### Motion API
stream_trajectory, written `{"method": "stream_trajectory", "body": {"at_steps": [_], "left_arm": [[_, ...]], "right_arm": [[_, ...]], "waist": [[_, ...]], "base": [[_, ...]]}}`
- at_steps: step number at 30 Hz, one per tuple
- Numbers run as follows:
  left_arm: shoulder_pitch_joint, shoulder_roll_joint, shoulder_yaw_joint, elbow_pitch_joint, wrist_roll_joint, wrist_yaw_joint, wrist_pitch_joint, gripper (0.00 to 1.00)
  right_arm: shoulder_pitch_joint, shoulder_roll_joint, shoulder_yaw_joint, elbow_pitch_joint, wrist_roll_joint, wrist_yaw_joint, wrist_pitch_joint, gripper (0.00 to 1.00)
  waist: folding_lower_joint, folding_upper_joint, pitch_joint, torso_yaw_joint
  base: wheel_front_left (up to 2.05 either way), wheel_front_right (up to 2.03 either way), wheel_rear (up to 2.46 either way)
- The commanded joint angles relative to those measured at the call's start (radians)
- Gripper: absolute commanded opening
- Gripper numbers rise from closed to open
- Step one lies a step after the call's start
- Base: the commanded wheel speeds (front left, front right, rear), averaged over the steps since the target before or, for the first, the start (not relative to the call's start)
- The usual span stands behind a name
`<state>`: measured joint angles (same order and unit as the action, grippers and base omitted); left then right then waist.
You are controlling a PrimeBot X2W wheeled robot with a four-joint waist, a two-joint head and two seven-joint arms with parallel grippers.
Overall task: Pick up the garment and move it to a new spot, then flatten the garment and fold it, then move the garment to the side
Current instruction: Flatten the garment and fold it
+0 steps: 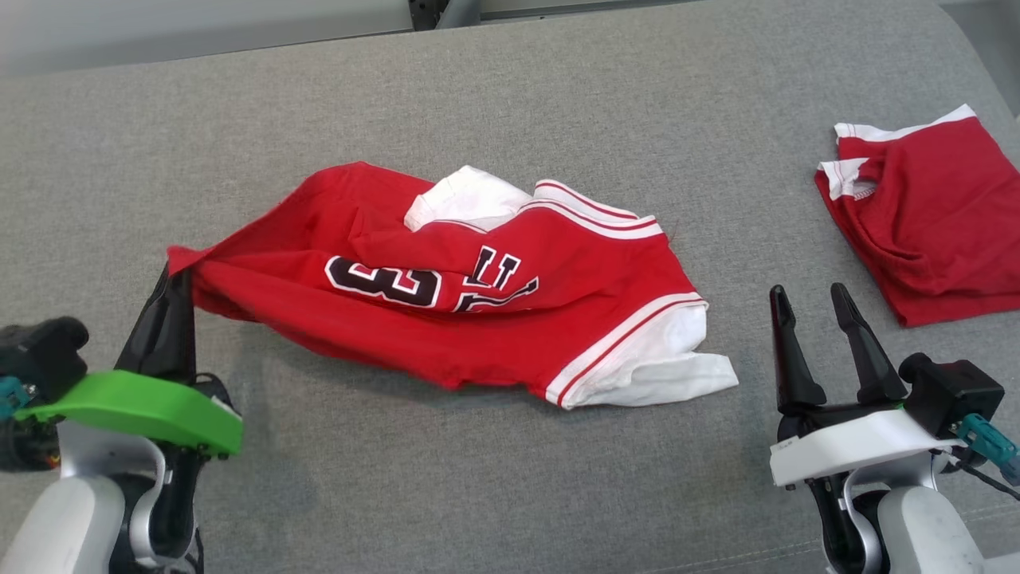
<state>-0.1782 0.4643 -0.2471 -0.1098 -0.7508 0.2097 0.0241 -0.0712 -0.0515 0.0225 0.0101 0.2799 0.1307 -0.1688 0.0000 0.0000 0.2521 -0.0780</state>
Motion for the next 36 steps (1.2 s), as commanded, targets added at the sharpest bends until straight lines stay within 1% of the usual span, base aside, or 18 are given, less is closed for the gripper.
{"method": "stream_trajectory", "body": {"at_steps": [1, 4, 7, 12, 16, 17, 18, 19, 22, 25, 28, 30, 32, 36], "left_arm": [[-0.051, -0.014, -0.012, 0.011, -0.003, -0.022, -0.008, 0.00], [-0.136, -0.039, -0.042, 0.090, 0.000, -0.064, -0.013, 0.00], [-0.238, -0.066, -0.066, 0.211, 0.013, -0.102, -0.030, 0.00], [-0.377, -0.113, -0.102, 0.471, 0.023, -0.149, -0.028, 0.00], [-0.448, -0.143, -0.109, 0.666, 0.021, -0.182, -0.067, 0.00], [-0.460, -0.149, -0.109, 0.705, 0.023, -0.191, -0.084, 0.17], [-0.469, -0.154, -0.109, 0.742, 0.024, -0.198, -0.100, 0.66], [-0.477, -0.159, -0.110, 0.773, 0.024, -0.209, -0.116, 1.00], [-0.497, -0.166, -0.111, 0.839, 0.035, -0.235, -0.184, 1.00], [-0.496, -0.169, -0.107, 0.865, 0.052, -0.247, -0.251, 1.00], [-0.463, -0.163, -0.090, 0.843, 0.083, -0.234, -0.283, 1.00], [-0.451, -0.161, -0.082, 0.824, 0.100, -0.226, -0.285, 1.00], [-0.425, -0.160, -0.042, 0.747, 0.135, -0.205, -0.289, 1.00], [-0.313, -0.176, 0.043, 0.562, 0.237, -0.167, -0.288, 1.00]], "right_arm": [[-0.021, -0.001, 0.005, 0.000, 0.003, 0.000, 0.001, 1.00], [-0.036, -0.001, 0.021, 0.005, 0.005, 0.000, 0.005, 1.00], [-0.055, 0.000, 0.042, 0.010, 0.011, 0.000, 0.003, 1.00], [-0.071, 0.000, 0.063, 0.026, 0.027, 0.000, -0.012, 1.00], [-0.078, 0.000, 0.077, 0.044, 0.044, 0.000, -0.027, 1.00], [-0.079, 0.000, 0.077, 0.047, 0.047, 0.000, -0.030, 1.00], [-0.079, 0.000, 0.077, 0.050, 0.049, 0.000, -0.032, 1.00], [-0.079, 0.000, 0.076, 0.053, 0.048, 0.000, -0.036, 1.00], [-0.081, 0.000, 0.072, 0.059, 0.047, 0.000, -0.041, 1.00], [-0.083, 0.000, 0.065, 0.061, 0.037, 0.000, -0.044, 1.00], [-0.084, 0.000, 0.059, 0.059, 0.026, 0.000, -0.045, 1.00], [-0.084, 0.000, 0.056, 0.057, 0.019, 0.000, -0.046, 1.00], [-0.083, 0.000, 0.049, 0.055, 0.012, 0.000, -0.047, 1.00], [-0.078, 0.000, 0.042, 0.051, -0.004, 0.000, -0.047, 1.00]], "waist": [[0.0000, 0.0000, 0.011, -0.008], [0.0000, 0.0000, 0.026, -0.026], [0.0000, 0.0000, 0.040, -0.052], [0.0000, 0.0000, 0.061, -0.091], [0.0000, 0.0000, 0.069, -0.115], [0.0000, 0.0000, 0.069, -0.117], [0.0000, 0.0000, 0.070, -0.118], [0.0000, 0.0000, 0.071, -0.117], [0.0000, 0.0000, 0.073, -0.109], [0.0000, 0.0000, 0.069, -0.093], [0.0000, 0.0000, 0.060, -0.073], [0.0000, 0.0000, 0.057, -0.066], [0.0000, 0.0000, 0.051, -0.049], [0.0000, 0.0000, 0.036, -0.021]], "base": [[0.00, 0.00, 0.00], [0.00, 0.00, 0.00], [0.00, 0.00, 0.00], [0.00, 0.00, 0.00], [0.00, 0.00, 0.00], [0.00, 0.00, 0.00], [0.00, 0.00, 0.00], [0.00, 0.00, 0.00], [0.00, 0.00, 0.00], [0.00, 0.00, 0.00], [0.00, 0.00, 0.00], [0.00, 0.00, 0.00], [0.00, 0.00, 0.00], [0.00, 0.00, 0.00]]}}
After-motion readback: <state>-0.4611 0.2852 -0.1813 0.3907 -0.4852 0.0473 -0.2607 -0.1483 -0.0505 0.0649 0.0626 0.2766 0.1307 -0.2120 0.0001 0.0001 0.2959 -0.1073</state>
